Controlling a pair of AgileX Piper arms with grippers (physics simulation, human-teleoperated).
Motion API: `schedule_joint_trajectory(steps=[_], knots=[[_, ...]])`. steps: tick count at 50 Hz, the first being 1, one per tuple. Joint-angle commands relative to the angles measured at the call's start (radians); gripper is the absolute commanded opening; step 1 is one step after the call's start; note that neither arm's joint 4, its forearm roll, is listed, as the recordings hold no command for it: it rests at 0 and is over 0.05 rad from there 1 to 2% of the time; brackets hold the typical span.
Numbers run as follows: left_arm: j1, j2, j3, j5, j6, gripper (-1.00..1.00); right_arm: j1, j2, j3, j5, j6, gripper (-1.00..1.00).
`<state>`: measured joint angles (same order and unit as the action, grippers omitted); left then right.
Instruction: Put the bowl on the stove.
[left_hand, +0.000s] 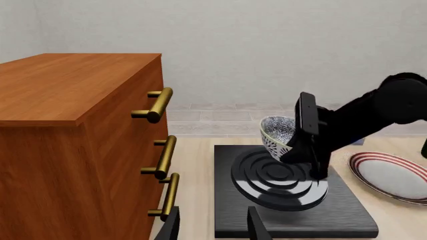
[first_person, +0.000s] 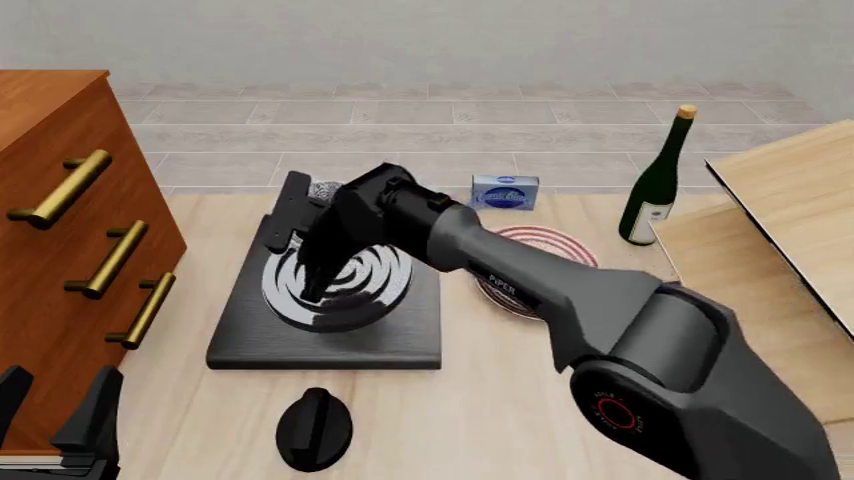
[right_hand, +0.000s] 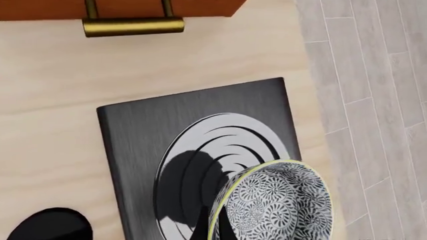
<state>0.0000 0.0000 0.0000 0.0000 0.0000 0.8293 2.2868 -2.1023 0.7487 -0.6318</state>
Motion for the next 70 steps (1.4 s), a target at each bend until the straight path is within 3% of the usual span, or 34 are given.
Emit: schedule_joint_trajectory(steps=[1,70], knots=[[0.0,0.0,0.0,0.0,0.0,1.0,-0.008,0.046,-0.043,0.01,0.026,-1.0],[0.0,0.0,0.0,0.0,0.0,1.0,0.005,0.111,0.021,-0.055,0.069,-1.0]])
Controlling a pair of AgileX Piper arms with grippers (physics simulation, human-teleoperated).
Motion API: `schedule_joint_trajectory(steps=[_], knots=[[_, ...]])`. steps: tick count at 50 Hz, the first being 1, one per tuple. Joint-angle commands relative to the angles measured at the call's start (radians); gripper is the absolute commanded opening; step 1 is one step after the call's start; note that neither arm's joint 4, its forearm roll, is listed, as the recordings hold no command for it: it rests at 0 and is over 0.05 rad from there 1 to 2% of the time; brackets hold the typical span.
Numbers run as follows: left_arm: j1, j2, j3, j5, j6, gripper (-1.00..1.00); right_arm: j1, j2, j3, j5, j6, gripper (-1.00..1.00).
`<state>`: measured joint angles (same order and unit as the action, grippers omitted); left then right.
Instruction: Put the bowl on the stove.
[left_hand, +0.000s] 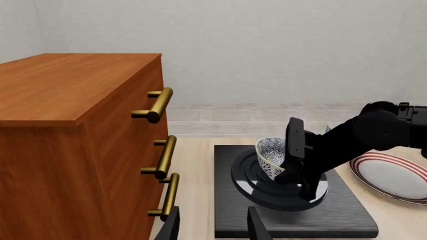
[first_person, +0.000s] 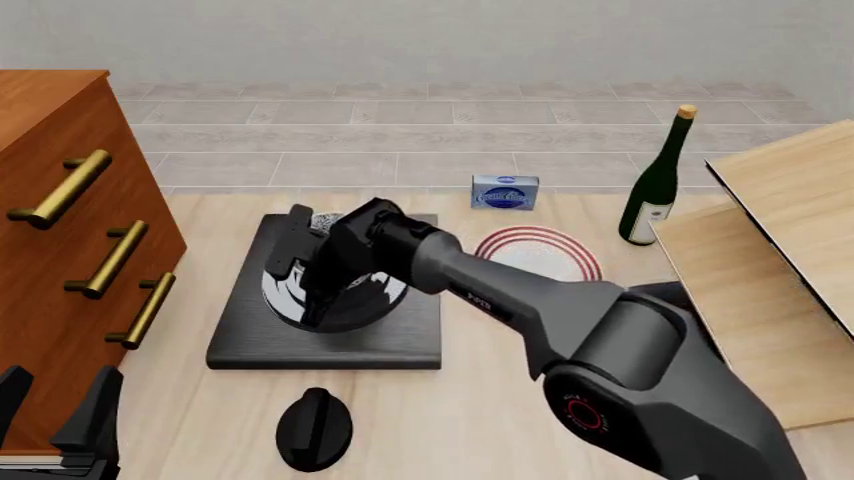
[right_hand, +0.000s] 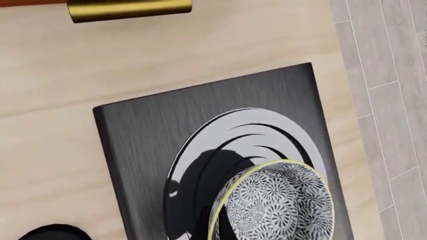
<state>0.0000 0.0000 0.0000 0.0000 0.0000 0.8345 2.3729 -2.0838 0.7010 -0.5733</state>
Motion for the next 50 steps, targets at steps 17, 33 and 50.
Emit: schedule_joint_trajectory(steps=[17,33,50], knots=[[0.0,0.0,0.0,0.0,0.0,1.0,0.004,0.026,0.001,-0.003,0.012,1.0],[0.0,0.0,0.0,0.0,0.0,1.0,0.006,0.008,0.005,0.004,0.007,1.0],[0.0,0.0,0.0,0.0,0.0,1.0,-0.001,-0.056,0.052,0.0,-0.012,1.0]])
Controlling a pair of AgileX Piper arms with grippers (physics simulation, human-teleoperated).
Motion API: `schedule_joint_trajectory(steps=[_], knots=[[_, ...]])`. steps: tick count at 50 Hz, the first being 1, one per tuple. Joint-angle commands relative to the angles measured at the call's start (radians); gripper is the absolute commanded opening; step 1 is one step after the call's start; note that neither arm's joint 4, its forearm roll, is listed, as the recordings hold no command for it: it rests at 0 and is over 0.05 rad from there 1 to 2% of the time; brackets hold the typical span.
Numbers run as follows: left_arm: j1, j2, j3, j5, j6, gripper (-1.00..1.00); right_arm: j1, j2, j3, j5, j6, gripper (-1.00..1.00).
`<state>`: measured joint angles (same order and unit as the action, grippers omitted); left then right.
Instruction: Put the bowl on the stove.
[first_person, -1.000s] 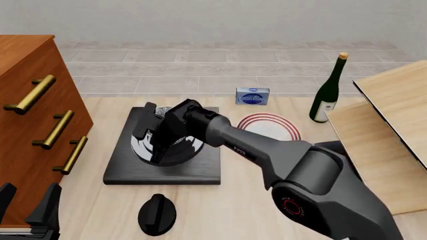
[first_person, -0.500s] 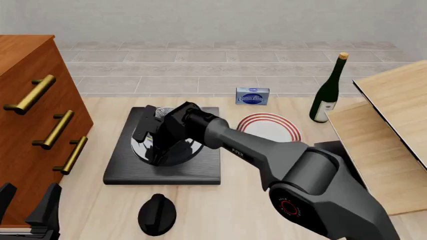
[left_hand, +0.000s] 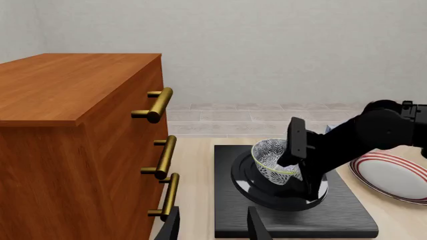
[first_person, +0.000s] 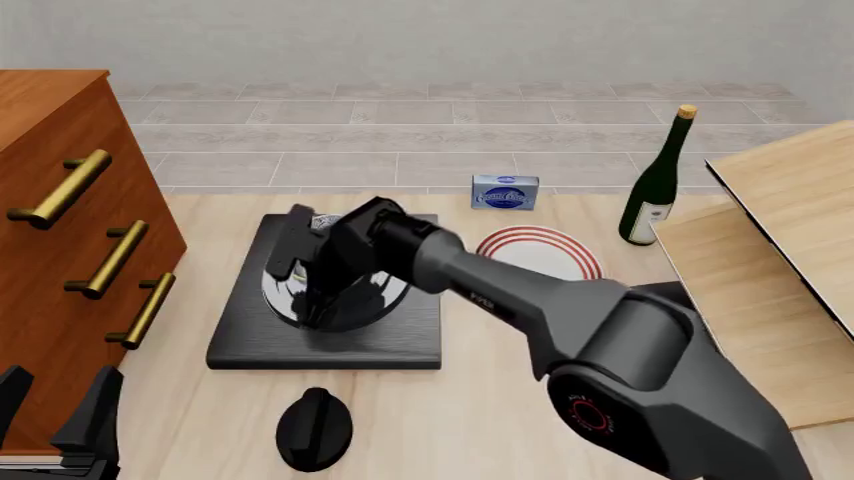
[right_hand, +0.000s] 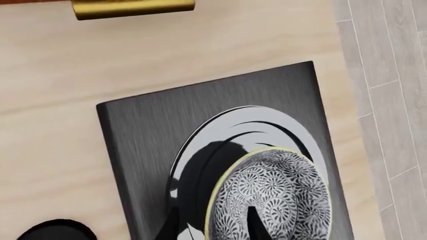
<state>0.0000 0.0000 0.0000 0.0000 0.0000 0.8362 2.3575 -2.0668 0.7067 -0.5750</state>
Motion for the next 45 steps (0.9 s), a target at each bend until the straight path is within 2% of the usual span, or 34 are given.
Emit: schedule_joint_trajectory(steps=[1,27,37,45], knots=[[0.0,0.0,0.0,0.0,0.0,1.0,-0.004,-0.047,0.041,-0.007,-0.011,1.0],[0.0,0.0,0.0,0.0,0.0,1.0,0.014,-0.185,0.156,-0.031,-0.009,1.0],[0.0,0.0,0.0,0.0,0.0,1.0,0.04,-0.279,0.25,-0.064,0.001,1.0],[0.0,0.0,0.0,0.0,0.0,1.0,0.061,-0.353,0.329,-0.11,0.03,1.0]])
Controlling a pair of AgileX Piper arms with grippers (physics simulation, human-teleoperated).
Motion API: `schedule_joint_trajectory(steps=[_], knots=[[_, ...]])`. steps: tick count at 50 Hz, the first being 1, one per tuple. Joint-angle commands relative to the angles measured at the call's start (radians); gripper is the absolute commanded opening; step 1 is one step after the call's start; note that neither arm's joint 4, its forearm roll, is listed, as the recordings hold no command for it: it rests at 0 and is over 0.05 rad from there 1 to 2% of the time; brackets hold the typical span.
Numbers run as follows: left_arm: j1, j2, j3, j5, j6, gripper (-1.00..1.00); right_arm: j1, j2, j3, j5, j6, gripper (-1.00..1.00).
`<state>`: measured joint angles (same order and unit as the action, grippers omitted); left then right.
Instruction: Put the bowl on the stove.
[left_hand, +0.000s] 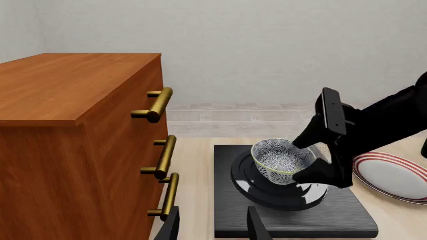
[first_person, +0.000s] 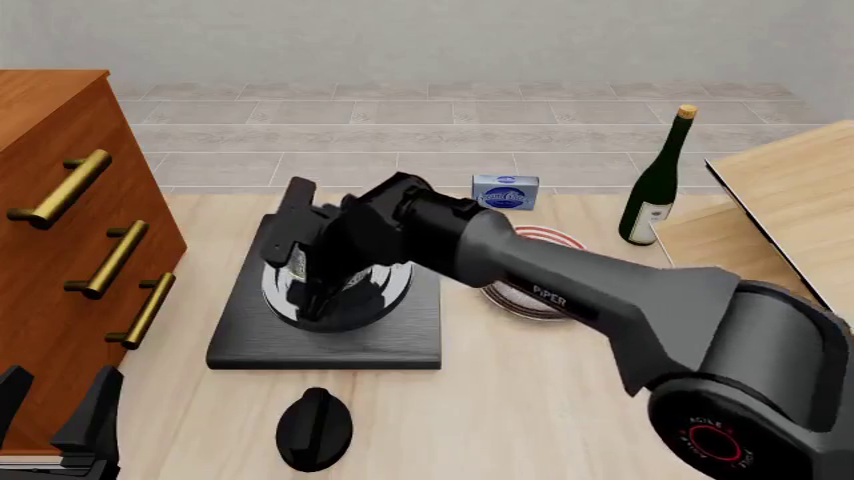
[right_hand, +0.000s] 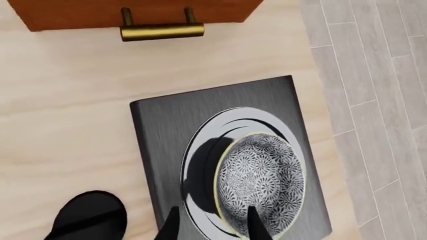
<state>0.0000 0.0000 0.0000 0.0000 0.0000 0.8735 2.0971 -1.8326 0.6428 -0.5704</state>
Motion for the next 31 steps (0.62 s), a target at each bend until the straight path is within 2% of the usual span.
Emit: schedule_joint_trajectory(steps=[1,13,25,31], knots=[[0.0,0.0,0.0,0.0,0.0,1.0,0.026,-0.108,0.111,-0.055,0.028,1.0],[0.0,0.0,0.0,0.0,0.0,1.0,0.035,-0.224,0.227,-0.111,0.046,1.0],[0.0,0.0,0.0,0.0,0.0,1.0,0.039,-0.315,0.308,-0.146,0.035,1.0],[0.0,0.0,0.0,0.0,0.0,1.0,0.049,-0.372,0.349,-0.165,0.056,1.0]])
